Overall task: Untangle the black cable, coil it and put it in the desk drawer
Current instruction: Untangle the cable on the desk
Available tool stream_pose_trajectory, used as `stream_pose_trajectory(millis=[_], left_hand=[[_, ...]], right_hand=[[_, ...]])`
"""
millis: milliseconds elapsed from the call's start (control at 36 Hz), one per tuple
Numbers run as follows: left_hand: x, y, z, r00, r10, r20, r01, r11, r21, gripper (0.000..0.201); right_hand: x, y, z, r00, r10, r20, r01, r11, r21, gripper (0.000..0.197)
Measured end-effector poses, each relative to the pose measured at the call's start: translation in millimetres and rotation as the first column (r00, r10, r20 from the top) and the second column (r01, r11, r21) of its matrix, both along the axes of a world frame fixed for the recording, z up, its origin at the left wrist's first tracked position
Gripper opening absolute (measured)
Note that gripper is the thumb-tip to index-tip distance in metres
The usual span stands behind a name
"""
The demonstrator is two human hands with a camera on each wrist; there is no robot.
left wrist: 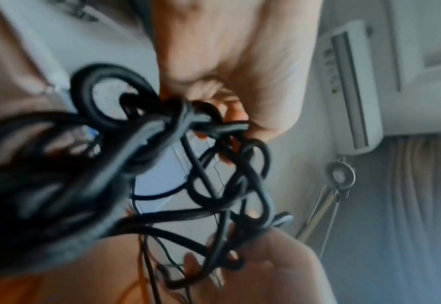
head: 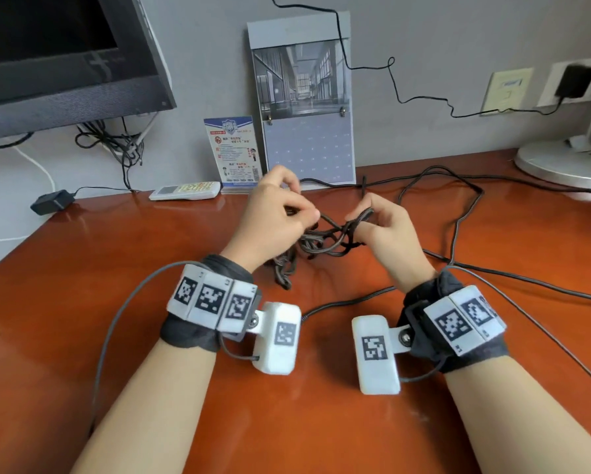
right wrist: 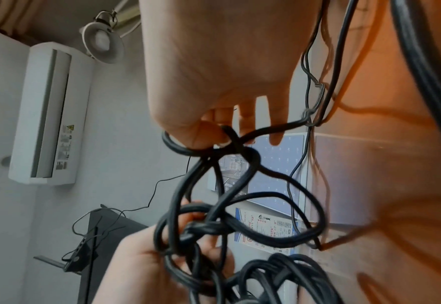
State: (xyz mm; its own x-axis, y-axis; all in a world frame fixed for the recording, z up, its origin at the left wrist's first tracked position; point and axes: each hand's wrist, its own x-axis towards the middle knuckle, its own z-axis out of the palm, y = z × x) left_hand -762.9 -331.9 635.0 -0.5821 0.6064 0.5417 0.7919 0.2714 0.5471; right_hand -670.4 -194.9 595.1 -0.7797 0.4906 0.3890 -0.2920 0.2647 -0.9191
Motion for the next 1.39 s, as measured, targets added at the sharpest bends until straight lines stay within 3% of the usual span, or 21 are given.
stream_pose_trajectory(millis=[56,111,194,250,306,361,556,583,667,694,750,806,917,1055,1139,1194,1250,1305,1361,1389], left_hand=[[3,5,-1,0.97,0.031,0.243,-0.039,0.999,0.029,0.014],[5,8,-3,0.941,0.031,0.336,-0.003,0.996,-0.084,0.014],[10,9,-2,0.99,0.008,0.143,0.04,0.942,-0.332,0.016],[17,9,3,0.998,0.011,-0.062,-0.039,0.885,-0.465,0.015],[23,10,5,0.973,-0.023,-0.229,-0.099,0.857,-0.506,0.021],[25,10,6,0.96,-0.047,-0.276,-0.1,0.862,-0.497,0.022],[20,6,12,0.995,0.04,-0.092,-0.066,0.953,-0.295,0.019],[18,5,14,0.998,0.061,-0.019,-0.064,0.969,-0.237,0.02],[10,-2,24,0.941,0.063,0.333,-0.07,0.998,0.009,0.02],[9,-4,27,0.906,0.051,0.42,-0.074,0.996,0.04,0.022],[11,-6,29,0.887,0.036,0.461,-0.023,0.999,-0.034,0.028],[16,-5,31,0.921,0.014,0.388,0.047,0.988,-0.146,0.025],[30,-6,34,0.985,-0.028,0.169,0.073,0.961,-0.267,0.018],[39,0,31,0.997,-0.013,-0.078,-0.006,0.97,-0.244,0.022],[41,-1,33,0.994,-0.056,-0.093,0.029,0.961,-0.274,0.026],[40,-2,36,0.999,-0.049,0.009,0.05,0.981,-0.189,0.026],[34,-6,44,0.943,-0.076,0.323,0.051,0.995,0.087,0.026],[21,-13,51,0.734,-0.213,0.645,-0.089,0.911,0.403,0.029],[10,-20,54,0.561,-0.315,0.765,-0.199,0.846,0.495,0.034],[7,-22,53,0.532,-0.309,0.788,-0.217,0.85,0.48,0.035]], right_hand=[[0,-1,0,1.0,-0.011,-0.009,0.01,0.999,-0.03,0.006],[0,-1,-2,0.999,-0.038,0.009,0.038,0.999,-0.016,0.007],[1,0,-4,0.999,-0.051,0.02,0.05,0.999,0.007,0.007],[-1,-3,-3,0.999,-0.044,0.016,0.044,0.999,0.026,0.007],[-3,-7,-3,0.998,-0.055,0.018,0.053,0.997,0.061,0.009],[-4,-7,-6,0.997,-0.068,0.027,0.065,0.993,0.098,0.005],[-3,-2,-4,0.998,-0.054,0.043,0.05,0.996,0.075,0.013],[-2,2,-3,0.997,-0.061,0.045,0.058,0.997,0.053,0.006],[2,11,-5,0.998,-0.067,0.011,0.067,0.997,-0.025,0.029],[2,11,-5,0.997,-0.072,0.01,0.072,0.997,-0.029,0.029],[1,7,-4,0.997,-0.071,0.023,0.07,0.997,0.015,0.018],[-1,1,-3,0.998,-0.051,0.024,0.049,0.997,0.061,0.006],[-3,-7,-1,1.0,-0.024,-0.016,0.025,0.996,0.086,0.006],[-8,-9,-6,0.999,-0.036,0.006,0.035,0.99,0.136,0.01],[-7,-7,-6,0.999,-0.029,0.019,0.025,0.986,0.167,0.009],[-4,-6,-4,1.0,0.023,0.02,-0.026,0.984,0.177,0.007],[-1,-5,-1,0.998,0.063,0.028,-0.067,0.986,0.151,0.011],[-1,-3,1,0.997,0.072,0.026,-0.075,0.992,0.105,0.017],[0,-6,2,0.997,0.08,0.019,-0.082,0.99,0.115,0.015],[-1,-9,2,0.997,0.077,0.024,-0.08,0.986,0.15,0.011]])
